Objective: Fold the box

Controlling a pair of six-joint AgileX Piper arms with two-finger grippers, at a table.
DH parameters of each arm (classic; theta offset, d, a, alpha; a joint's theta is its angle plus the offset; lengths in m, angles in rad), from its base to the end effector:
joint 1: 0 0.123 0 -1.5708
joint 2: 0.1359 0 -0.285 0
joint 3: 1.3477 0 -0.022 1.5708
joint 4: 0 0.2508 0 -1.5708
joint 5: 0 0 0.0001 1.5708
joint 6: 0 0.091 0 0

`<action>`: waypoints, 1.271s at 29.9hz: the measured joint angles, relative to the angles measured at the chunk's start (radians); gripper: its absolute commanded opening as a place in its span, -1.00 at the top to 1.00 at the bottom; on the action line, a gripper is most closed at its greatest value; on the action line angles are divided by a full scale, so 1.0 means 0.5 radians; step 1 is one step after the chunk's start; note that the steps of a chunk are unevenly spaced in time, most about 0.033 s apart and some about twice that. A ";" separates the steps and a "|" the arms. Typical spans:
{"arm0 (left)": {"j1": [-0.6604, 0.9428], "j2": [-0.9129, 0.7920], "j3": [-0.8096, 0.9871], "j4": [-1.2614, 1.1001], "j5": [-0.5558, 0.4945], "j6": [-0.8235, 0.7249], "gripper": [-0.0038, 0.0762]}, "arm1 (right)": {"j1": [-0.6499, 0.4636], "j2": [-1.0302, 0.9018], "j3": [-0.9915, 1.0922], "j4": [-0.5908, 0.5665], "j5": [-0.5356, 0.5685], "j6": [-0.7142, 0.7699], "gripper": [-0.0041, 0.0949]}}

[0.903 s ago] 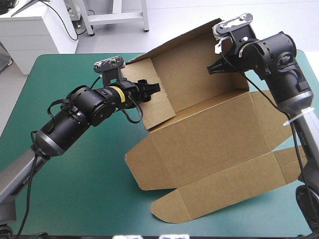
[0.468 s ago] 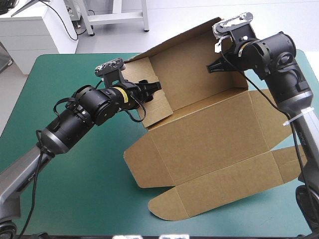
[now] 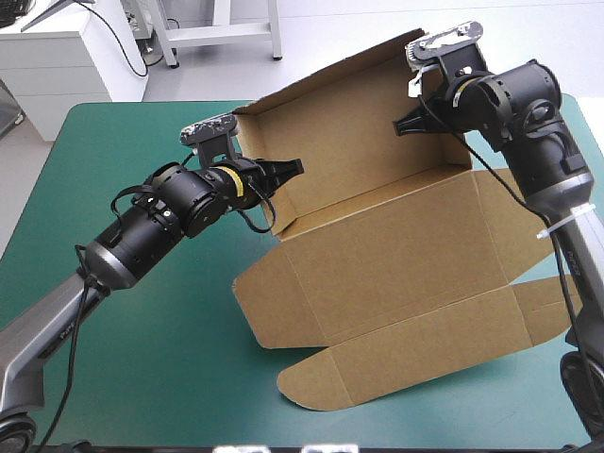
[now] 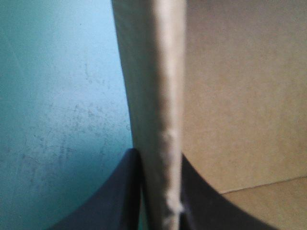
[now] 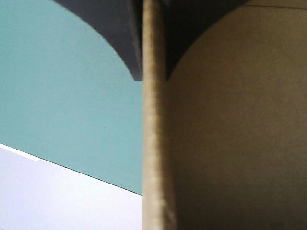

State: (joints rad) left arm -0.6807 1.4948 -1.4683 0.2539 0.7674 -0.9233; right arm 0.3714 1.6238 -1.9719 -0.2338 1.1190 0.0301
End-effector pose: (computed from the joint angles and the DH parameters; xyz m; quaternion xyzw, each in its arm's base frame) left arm 0.2704 -0.1985 0.3875 -0.0634 0.8997 -0.2165 0.3736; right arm 0.3248 0.1061 0.4731 -0.1533 0.8839 -0.0293 0.4409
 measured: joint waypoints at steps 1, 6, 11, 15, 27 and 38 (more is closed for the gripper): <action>0.002 0.000 0.000 0.013 0.007 0.000 0.92 | 0.000 0.000 0.000 -0.002 0.000 0.002 0.92; 0.002 0.006 0.001 0.046 0.007 0.055 0.92 | 0.000 -0.002 -0.004 -0.011 0.034 0.042 0.92; 0.002 0.041 -0.100 0.073 0.119 0.171 0.92 | 0.000 -0.002 -0.004 -0.008 0.085 0.093 0.93; 0.002 0.186 -0.365 0.068 0.371 0.404 0.92 | -0.059 0.013 -0.004 0.050 0.215 0.187 0.96; 0.072 0.799 -1.075 0.028 0.965 0.925 0.92 | -0.222 0.301 0.207 0.350 0.231 0.208 0.96; 0.180 1.035 -1.083 -0.178 0.967 1.030 0.92 | -0.232 0.338 0.697 0.433 0.046 0.259 0.96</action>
State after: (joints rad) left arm -0.5906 2.0121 -2.0096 0.1650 1.2506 -0.4084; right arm 0.2552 1.7928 -1.6234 -0.0173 1.1420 0.1597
